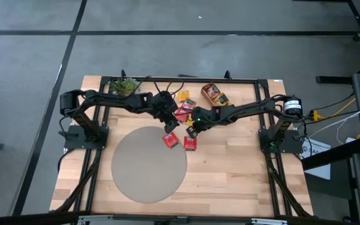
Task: Pick & Place Tea
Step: Put the orange tea bag into the middle section of the wooden organizer
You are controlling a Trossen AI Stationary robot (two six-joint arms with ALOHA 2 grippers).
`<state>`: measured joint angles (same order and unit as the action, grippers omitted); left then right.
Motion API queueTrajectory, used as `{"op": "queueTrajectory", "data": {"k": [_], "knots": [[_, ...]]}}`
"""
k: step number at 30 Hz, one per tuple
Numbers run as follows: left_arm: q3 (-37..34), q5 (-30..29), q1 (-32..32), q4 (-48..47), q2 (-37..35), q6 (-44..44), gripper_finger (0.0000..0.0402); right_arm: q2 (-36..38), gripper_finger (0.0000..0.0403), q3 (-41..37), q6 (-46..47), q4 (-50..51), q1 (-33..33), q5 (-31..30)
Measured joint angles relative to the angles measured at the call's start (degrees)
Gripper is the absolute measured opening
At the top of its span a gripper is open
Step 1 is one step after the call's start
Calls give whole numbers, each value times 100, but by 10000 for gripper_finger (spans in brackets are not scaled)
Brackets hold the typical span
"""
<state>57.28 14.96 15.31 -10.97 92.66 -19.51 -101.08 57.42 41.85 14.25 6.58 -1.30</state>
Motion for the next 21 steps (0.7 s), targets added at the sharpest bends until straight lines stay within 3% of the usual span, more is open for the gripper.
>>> {"op": "queueTrajectory", "data": {"k": [3, 10, 21], "knots": [[0, -74, -75, -14, 0, 205, 141, 0, 4, 229, -52, 109, -93, -121], [0, -479, -203, 31, 0, 512, 141, 4, 6, 525, -313, 639, -96, -1350], [-7, -492, -236, -39, 0, 368, 141, -351, 5, 318, -325, 562, 134, -1022]]}}
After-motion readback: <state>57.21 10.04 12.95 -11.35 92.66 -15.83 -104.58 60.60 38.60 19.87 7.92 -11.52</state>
